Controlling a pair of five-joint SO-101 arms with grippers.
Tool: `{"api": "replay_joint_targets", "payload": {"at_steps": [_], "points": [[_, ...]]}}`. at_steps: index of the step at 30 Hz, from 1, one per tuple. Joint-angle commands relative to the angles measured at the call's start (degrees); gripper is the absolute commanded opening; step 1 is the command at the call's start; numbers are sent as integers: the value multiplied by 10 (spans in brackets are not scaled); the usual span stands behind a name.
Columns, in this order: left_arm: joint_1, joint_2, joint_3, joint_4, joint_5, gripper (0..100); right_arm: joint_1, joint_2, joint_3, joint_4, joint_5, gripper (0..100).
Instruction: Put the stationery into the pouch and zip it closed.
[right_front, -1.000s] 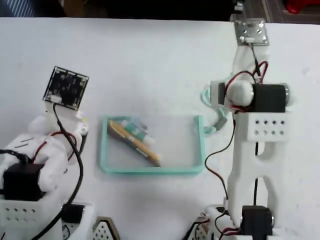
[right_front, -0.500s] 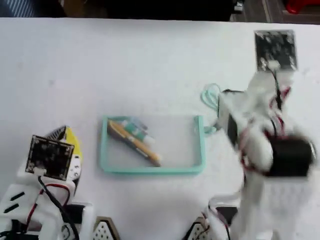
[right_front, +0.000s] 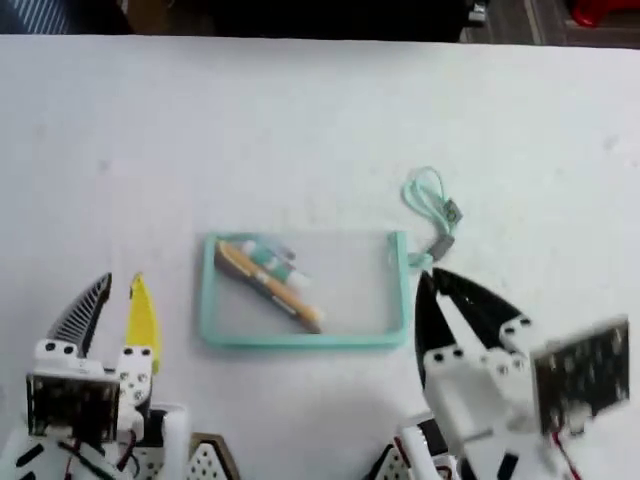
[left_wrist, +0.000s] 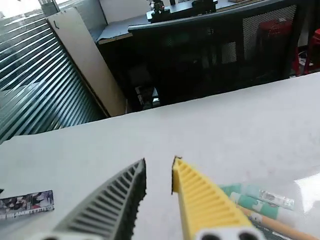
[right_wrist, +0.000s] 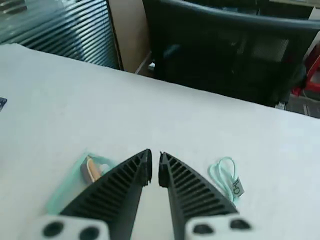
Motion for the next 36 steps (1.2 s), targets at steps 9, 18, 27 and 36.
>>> {"api": "replay_joint_targets", "payload": {"at_steps": [9,18,27,36], "points": [[-36,-2,101,-74,4,120,-7,-245,194,-96,76,28],[-36,-2,212,-139,7,120,-7,-238,217,-95,99,28],[19,-2,309,-177,10,120,204,-238,411,-235,96,28],[51,-2,363,-195,10,117,131,-239,522,-254,96,28]]}}
